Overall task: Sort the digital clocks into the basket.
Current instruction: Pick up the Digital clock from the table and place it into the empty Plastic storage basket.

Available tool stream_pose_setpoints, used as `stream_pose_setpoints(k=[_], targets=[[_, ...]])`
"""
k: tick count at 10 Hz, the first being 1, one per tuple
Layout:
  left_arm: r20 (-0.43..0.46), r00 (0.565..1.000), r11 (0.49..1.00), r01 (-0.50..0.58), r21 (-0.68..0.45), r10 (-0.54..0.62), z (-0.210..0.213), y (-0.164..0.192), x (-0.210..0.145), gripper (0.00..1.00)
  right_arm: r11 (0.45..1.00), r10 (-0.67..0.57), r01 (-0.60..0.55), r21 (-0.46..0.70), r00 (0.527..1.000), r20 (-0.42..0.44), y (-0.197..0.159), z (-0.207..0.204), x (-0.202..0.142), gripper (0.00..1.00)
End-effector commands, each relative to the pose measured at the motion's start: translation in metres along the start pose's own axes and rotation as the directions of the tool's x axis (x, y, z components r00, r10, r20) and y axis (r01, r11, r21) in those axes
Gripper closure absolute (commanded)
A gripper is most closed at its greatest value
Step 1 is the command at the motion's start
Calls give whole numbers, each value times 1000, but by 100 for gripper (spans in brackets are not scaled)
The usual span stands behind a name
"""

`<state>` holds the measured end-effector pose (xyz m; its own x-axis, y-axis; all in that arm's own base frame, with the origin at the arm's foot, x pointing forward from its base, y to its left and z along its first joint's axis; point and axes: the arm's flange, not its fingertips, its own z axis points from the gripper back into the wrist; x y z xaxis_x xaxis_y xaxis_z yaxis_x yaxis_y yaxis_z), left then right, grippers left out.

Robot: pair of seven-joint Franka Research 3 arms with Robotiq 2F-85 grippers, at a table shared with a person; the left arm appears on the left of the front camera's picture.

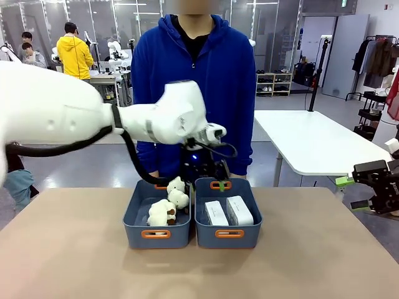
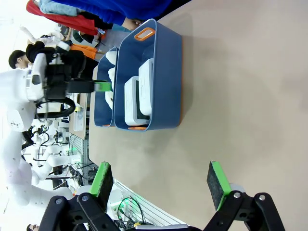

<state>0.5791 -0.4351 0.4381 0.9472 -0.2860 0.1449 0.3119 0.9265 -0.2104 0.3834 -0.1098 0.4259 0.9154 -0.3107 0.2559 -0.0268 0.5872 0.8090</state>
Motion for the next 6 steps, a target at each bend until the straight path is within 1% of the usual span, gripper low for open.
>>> stream_pose_setpoints(k=[1, 2, 3, 4, 5, 6], targets=[[40, 999, 990, 27, -136, -22, 47, 51, -39, 0, 1000, 13, -13, -2, 1000, -12, -1, 1, 1, 0], [62, 998, 979, 42, -199, -30, 69, 83, -62, 0, 1000, 13, -13, -2, 1000, -12, -1, 1, 1, 0], [115, 993, 953, 44, -299, -10, 87, 117, -88, 0, 1000, 13, -13, -2, 1000, -12, -1, 1, 1, 0], [192, 981, 900, 84, -429, 0, 106, 151, -118, 0, 1000, 13, -13, -2, 1000, -12, -1, 1, 1, 0], [244, 969, 866, 99, -490, 28, 122, 186, -147, 0, 1000, 13, -13, -2, 1000, -12, -1, 1, 1, 0], [287, 949, 815, 64, -576, 128, 136, 228, -180, 0, 1000, 13, -13, -2, 1000, -12, -1, 1, 1, 0]])
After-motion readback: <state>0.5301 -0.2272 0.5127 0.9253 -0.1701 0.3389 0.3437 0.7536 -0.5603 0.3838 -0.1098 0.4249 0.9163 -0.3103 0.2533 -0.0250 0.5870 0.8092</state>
